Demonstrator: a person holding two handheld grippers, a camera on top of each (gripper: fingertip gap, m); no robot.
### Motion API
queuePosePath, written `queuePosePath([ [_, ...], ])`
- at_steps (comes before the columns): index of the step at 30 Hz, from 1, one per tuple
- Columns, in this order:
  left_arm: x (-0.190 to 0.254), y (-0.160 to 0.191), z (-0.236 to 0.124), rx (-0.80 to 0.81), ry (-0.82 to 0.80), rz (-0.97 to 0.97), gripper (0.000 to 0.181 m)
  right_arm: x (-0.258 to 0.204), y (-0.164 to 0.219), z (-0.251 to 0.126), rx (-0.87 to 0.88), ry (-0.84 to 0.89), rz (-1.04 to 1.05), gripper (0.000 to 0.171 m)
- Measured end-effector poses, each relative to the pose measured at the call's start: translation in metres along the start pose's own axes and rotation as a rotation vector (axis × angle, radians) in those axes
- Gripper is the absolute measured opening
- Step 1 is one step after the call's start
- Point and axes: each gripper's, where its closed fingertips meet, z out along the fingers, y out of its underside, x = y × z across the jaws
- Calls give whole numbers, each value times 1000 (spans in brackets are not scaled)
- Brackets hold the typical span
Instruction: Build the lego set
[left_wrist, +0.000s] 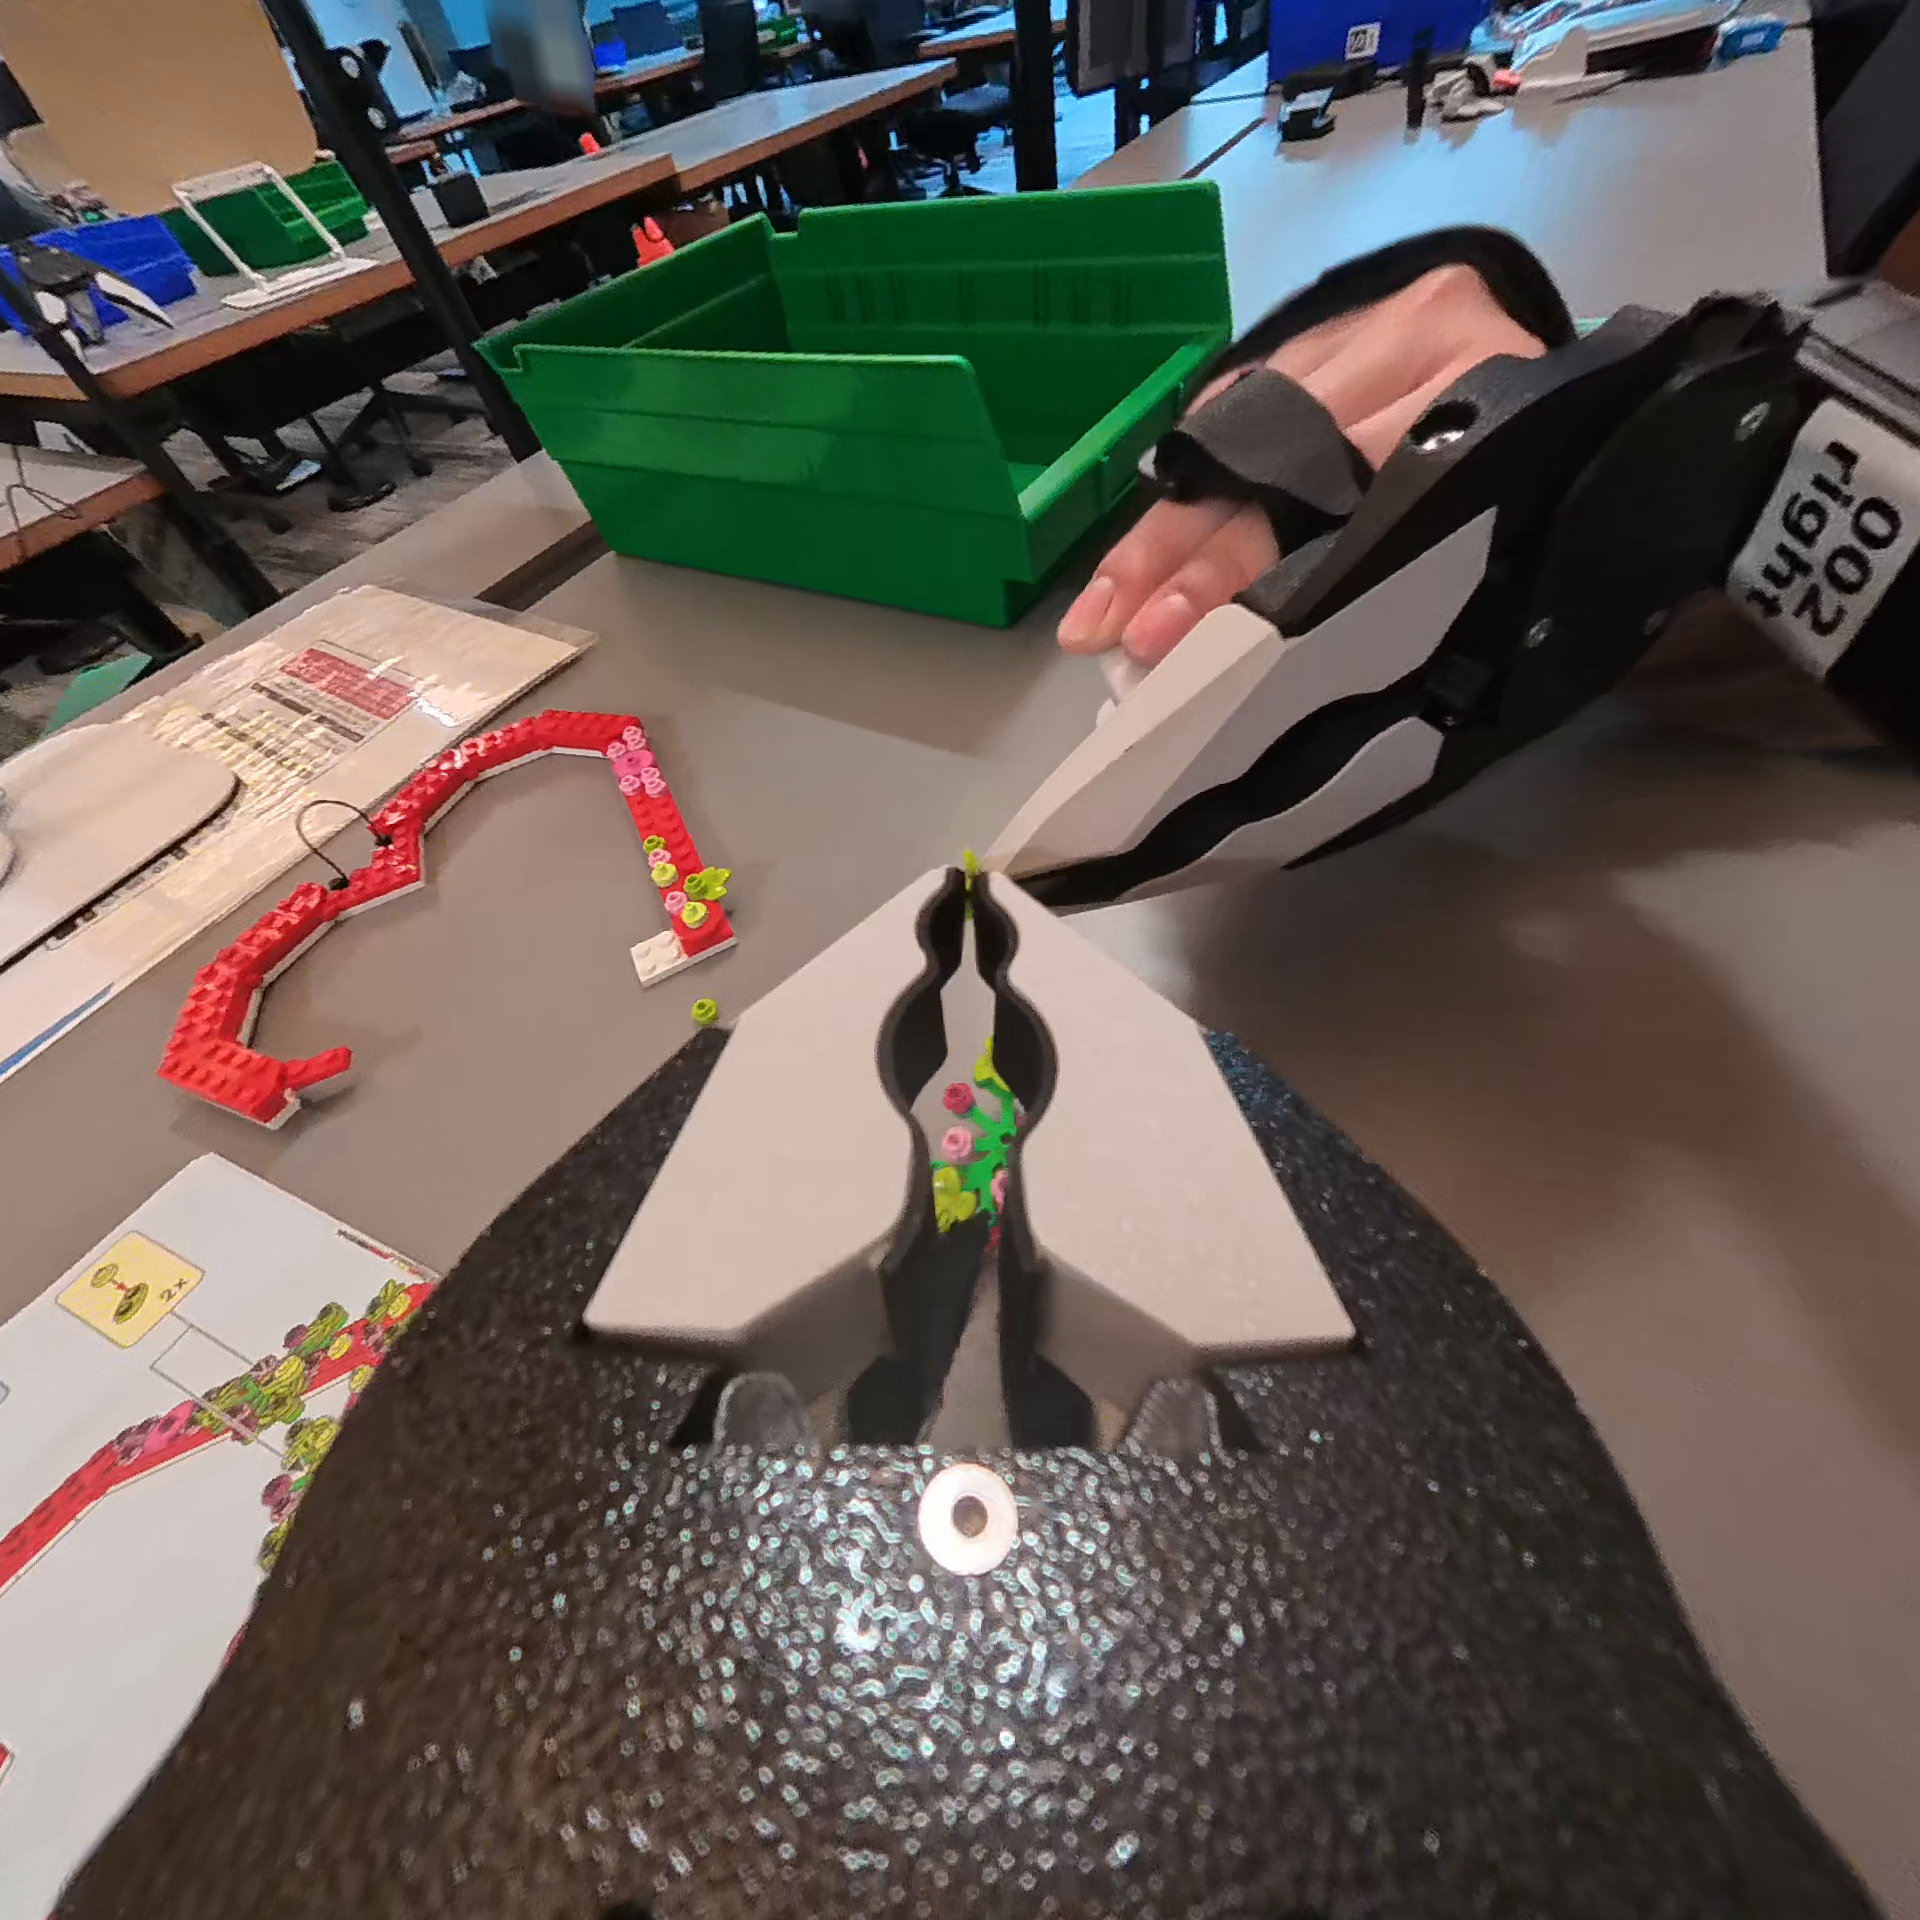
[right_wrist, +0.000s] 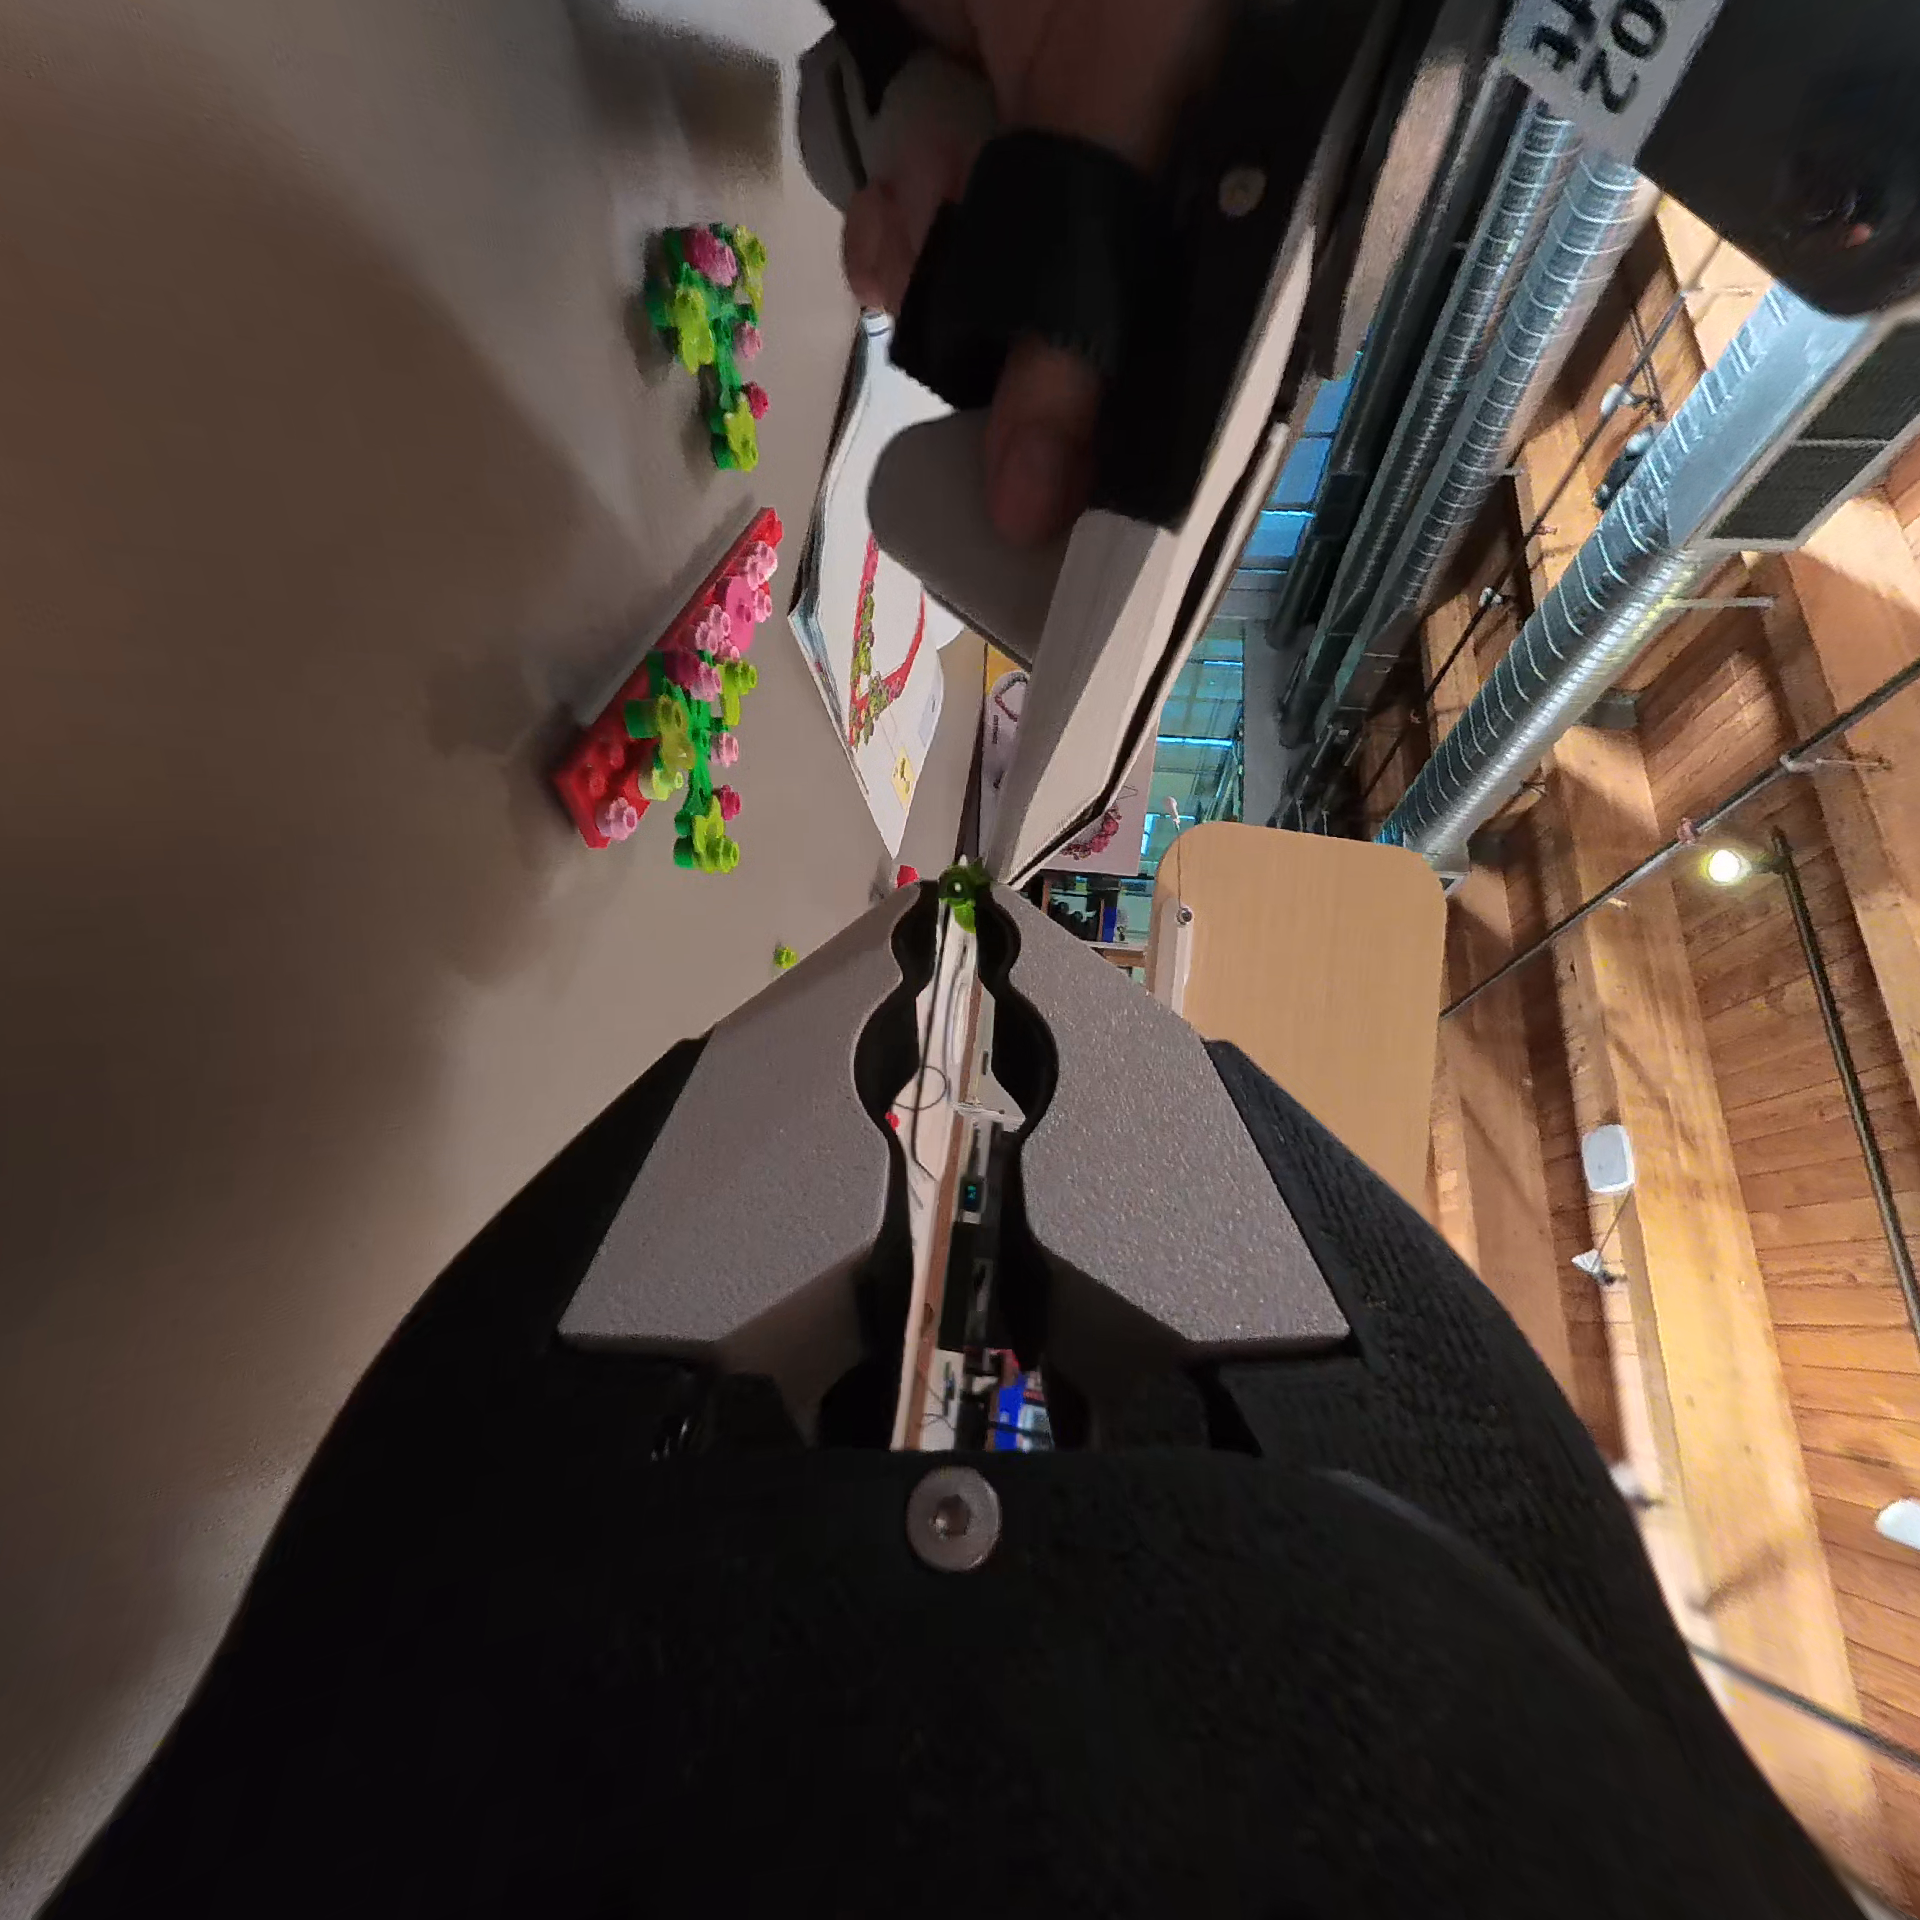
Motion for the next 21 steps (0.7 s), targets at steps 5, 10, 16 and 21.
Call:
queuePosePath([
  [5, -10, -22, -14, 171, -3, -124, 0, 22, 4, -3, 76, 42, 405, 17],
  [10, -14, -42, -30, 370, 159, -418, 0, 44, 3, -10, 254, 62, 816, 19],
  [16, -26, -48, -38, 498, 235, -643, 0, 54, -2, -10, 324, 94, 983, 15],
  [21, -21, -51, -34, 521, 292, -705, 0, 65, -4, -10, 319, 205, 1017, 13],
])
